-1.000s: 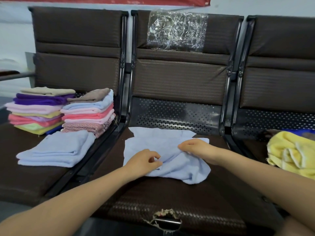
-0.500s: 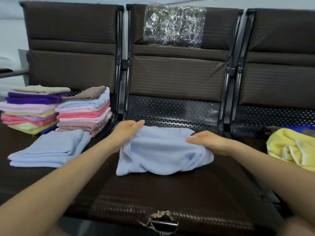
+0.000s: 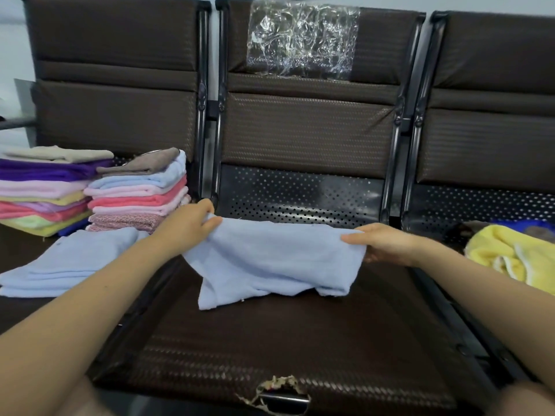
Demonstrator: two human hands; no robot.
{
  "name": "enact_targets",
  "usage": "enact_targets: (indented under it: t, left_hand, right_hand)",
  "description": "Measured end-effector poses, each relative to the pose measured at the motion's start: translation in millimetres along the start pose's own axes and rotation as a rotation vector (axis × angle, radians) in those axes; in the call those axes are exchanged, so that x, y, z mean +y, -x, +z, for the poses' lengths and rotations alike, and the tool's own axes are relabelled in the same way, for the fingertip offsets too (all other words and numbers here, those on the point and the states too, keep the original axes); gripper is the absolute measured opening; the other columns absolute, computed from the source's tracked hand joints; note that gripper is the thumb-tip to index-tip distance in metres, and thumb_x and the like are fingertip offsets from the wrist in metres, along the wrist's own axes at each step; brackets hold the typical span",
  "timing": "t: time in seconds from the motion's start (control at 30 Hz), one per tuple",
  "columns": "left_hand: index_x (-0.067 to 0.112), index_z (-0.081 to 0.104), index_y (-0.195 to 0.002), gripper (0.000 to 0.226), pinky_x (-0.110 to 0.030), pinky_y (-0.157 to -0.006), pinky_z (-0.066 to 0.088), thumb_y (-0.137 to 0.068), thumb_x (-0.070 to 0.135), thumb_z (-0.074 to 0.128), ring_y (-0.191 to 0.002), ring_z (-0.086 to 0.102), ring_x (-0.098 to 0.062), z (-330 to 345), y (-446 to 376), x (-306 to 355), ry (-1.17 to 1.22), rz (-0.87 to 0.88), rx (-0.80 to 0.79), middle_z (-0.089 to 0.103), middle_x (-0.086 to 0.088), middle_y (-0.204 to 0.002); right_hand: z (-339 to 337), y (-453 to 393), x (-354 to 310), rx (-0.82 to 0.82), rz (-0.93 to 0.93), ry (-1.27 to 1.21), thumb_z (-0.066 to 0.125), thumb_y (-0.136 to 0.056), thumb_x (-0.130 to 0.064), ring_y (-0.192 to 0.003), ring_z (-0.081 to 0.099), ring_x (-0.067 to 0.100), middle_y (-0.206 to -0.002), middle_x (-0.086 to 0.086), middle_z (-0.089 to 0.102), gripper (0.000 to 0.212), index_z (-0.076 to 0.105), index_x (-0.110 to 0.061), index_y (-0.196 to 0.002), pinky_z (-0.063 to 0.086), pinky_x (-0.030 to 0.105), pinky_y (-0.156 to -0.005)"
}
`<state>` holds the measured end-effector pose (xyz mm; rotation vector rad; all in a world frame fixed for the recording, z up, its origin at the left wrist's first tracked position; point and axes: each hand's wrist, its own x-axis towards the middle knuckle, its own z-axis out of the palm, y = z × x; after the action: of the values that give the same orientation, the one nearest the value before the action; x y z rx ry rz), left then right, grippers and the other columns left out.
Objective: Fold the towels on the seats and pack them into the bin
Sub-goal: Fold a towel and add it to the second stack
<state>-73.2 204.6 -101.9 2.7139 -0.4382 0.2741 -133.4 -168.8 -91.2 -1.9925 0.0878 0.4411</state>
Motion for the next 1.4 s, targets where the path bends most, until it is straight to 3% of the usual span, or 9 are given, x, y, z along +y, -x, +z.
enact_targets:
  t: [0.13,0.27,0.4,0.47,0.6,0.77,0.97,1.17,1.4]
  left_hand:
    - [0.01,0.049,-0.096,0.009,-0.033,-0.066,0.035,-0.098,0.019,0.047,-0.082,0.055,-0.026,19,0,-1,0.092,0.063,-0.11,0.059,-0.009,-0.088]
    - [0.007,0.056,-0.115,0.022,-0.028,-0.079,0.039,-0.095,0.015,0.05,-0.104,0.055,-0.024,36,-5,-3,-0.06,0.072,-0.282,0.057,-0.007,-0.112]
    - [0.004,0.067,-0.086,0.01,-0.04,-0.077,0.048,-0.088,0.006,0.057,-0.088,0.057,-0.035,56,1,-17,-0.248,0.199,-0.223,0.049,-0.006,-0.078]
    - [0.007,0.063,-0.07,0.01,-0.04,-0.059,0.051,-0.075,0.002,0.069,-0.072,0.059,-0.034,62,3,-19,-0.304,0.261,-0.102,0.053,-0.008,-0.075]
    - [0.019,0.049,-0.087,0.009,-0.037,-0.098,0.038,-0.092,0.011,0.049,-0.097,0.059,-0.026,67,13,1,-0.269,0.247,-0.235,0.06,-0.003,-0.097]
    - [0.008,0.045,-0.095,0.015,-0.043,-0.071,0.04,-0.101,0.021,0.038,-0.077,0.054,-0.033,51,33,12,-0.078,0.175,-0.259,0.056,-0.013,-0.079]
    - [0.024,0.041,-0.073,0.029,-0.027,-0.066,0.032,-0.102,0.021,0.04,-0.066,0.047,0.0,36,88,33,0.264,0.191,-0.343,0.047,0.009,-0.069]
    - [0.012,0.06,-0.088,0.019,-0.033,-0.078,0.044,-0.097,0.023,0.048,-0.083,0.058,-0.015,8,63,41,0.409,0.059,-0.022,0.063,-0.001,-0.084]
    - [0.022,0.056,-0.089,0.016,-0.034,-0.07,0.041,-0.096,0.035,0.051,-0.086,0.055,-0.019,37,9,19,-0.027,0.023,-0.194,0.057,0.003,-0.089]
  right_hand:
    - [16,-18,13,0.331,-0.062,0.106,0.056,-0.095,-0.026,-0.082,0.06,0.025,-0.094,0.021,0.066,0.035,0.064,0.008,-0.096,0.047,0.034,-0.074]
    - [38,-28,10,0.323,-0.165,0.315,0.048,-0.098,-0.019,-0.068,0.044,0.02,-0.071,0.012,0.046,0.031,0.045,-0.004,-0.07,0.035,0.032,-0.066]
    - [61,-36,16,0.161,-0.249,0.768,0.04,-0.103,-0.022,-0.121,0.049,0.03,-0.128,0.019,0.055,0.036,0.055,0.005,-0.122,0.03,0.03,-0.098]
    - [69,-37,24,0.11,-0.279,0.86,0.037,-0.104,-0.025,-0.111,0.054,0.027,-0.117,0.013,0.061,0.032,0.058,-0.002,-0.111,0.033,0.027,-0.088]
    - [62,-34,22,0.138,-0.295,0.878,0.036,-0.104,-0.027,-0.07,0.05,0.02,-0.074,0.0,0.05,0.03,0.041,-0.016,-0.077,0.03,0.032,-0.068]
    - [68,-3,21,0.155,-0.302,0.917,0.037,-0.103,-0.031,-0.069,0.047,0.016,-0.069,-0.003,0.052,0.039,0.046,-0.016,-0.069,0.03,0.029,-0.065]
    - [68,43,9,-0.053,-0.151,0.36,0.047,-0.101,-0.025,-0.062,0.051,0.005,-0.064,-0.008,0.059,0.037,0.056,-0.009,-0.069,0.043,0.018,-0.063]
    - [34,43,-9,0.192,-0.24,-0.168,0.053,-0.098,-0.027,-0.09,0.069,0.021,-0.096,0.007,0.074,0.024,0.072,-0.012,-0.099,0.053,0.034,-0.08]
    - [13,-7,33,0.349,-0.087,0.67,0.051,-0.096,-0.028,-0.077,0.055,0.028,-0.073,0.007,0.057,0.035,0.055,-0.01,-0.066,0.038,0.035,-0.065]
